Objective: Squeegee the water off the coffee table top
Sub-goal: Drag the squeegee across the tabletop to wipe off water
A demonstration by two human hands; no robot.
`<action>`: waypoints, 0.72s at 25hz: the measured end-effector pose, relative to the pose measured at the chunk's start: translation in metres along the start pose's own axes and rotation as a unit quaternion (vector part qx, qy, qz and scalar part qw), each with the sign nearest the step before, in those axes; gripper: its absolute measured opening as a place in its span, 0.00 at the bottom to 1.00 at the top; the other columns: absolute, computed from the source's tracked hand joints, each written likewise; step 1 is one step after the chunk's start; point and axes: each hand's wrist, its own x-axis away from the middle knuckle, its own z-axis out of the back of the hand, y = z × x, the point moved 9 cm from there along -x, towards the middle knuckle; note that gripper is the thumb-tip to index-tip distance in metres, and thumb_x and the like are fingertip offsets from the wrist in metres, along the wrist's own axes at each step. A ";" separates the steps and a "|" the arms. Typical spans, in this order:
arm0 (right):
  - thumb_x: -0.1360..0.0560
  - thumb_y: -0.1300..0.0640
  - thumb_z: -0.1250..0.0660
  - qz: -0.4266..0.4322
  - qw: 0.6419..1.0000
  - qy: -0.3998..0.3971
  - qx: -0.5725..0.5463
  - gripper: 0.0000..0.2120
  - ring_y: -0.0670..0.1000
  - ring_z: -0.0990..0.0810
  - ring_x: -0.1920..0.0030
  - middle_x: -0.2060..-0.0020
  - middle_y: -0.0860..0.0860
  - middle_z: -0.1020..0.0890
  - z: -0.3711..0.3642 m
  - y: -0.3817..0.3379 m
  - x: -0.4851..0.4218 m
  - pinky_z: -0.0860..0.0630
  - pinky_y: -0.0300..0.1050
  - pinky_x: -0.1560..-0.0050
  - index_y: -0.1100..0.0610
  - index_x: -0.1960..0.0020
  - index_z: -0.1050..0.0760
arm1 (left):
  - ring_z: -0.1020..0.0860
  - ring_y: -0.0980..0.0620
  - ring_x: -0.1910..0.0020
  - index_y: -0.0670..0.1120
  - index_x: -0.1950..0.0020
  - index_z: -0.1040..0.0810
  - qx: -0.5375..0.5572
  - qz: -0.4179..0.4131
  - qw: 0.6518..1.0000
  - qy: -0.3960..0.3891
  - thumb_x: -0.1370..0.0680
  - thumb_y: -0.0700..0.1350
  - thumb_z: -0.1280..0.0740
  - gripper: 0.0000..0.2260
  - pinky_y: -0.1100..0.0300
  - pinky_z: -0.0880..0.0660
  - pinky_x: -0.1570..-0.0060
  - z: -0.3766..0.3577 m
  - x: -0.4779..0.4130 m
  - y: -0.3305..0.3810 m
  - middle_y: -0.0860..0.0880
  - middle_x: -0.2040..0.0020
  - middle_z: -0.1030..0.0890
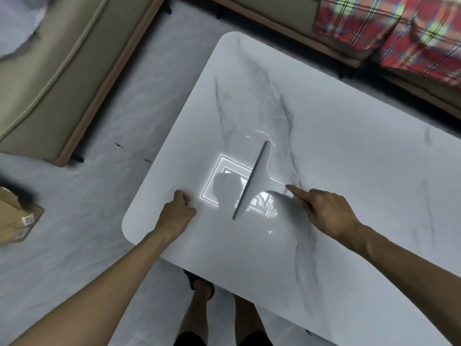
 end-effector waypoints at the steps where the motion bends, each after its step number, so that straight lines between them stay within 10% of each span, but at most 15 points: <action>1: 0.19 0.46 0.50 -0.018 1.000 0.002 0.005 0.20 0.56 0.22 0.60 0.64 0.46 0.28 0.001 0.017 0.015 0.34 0.45 0.65 0.34 0.28 0.40 | 0.24 0.49 0.57 0.46 0.44 0.30 -0.002 -0.006 1.000 -0.006 0.23 0.42 0.36 0.09 0.59 0.29 0.64 -0.003 0.000 0.008 0.48 0.54 0.23; 7: 0.19 0.43 0.50 -0.044 0.998 0.028 0.023 0.18 0.53 0.21 0.62 0.66 0.44 0.26 0.041 0.042 0.022 0.32 0.45 0.66 0.32 0.30 0.39 | 0.20 0.43 0.56 0.46 0.49 0.25 -0.016 -0.030 0.995 0.089 0.22 0.40 0.41 0.06 0.50 0.21 0.56 0.016 -0.010 0.037 0.43 0.54 0.19; 13: 0.18 0.44 0.50 0.128 0.991 -0.004 0.025 0.18 0.55 0.21 0.54 0.59 0.45 0.26 0.047 -0.095 -0.124 0.35 0.45 0.63 0.33 0.29 0.38 | 0.25 0.42 0.43 0.42 0.39 0.29 -0.033 -0.055 0.980 0.187 0.24 0.38 0.37 0.14 0.54 0.30 0.48 0.066 -0.053 0.061 0.43 0.39 0.25; 18: 0.18 0.46 0.50 0.125 0.992 0.008 0.017 0.19 0.55 0.21 0.53 0.54 0.48 0.21 0.050 -0.102 -0.178 0.29 0.46 0.59 0.33 0.29 0.37 | 0.24 0.43 0.48 0.47 0.50 0.34 -0.080 -0.111 0.980 0.147 0.26 0.34 0.40 0.10 0.60 0.32 0.62 0.066 -0.090 0.100 0.45 0.43 0.26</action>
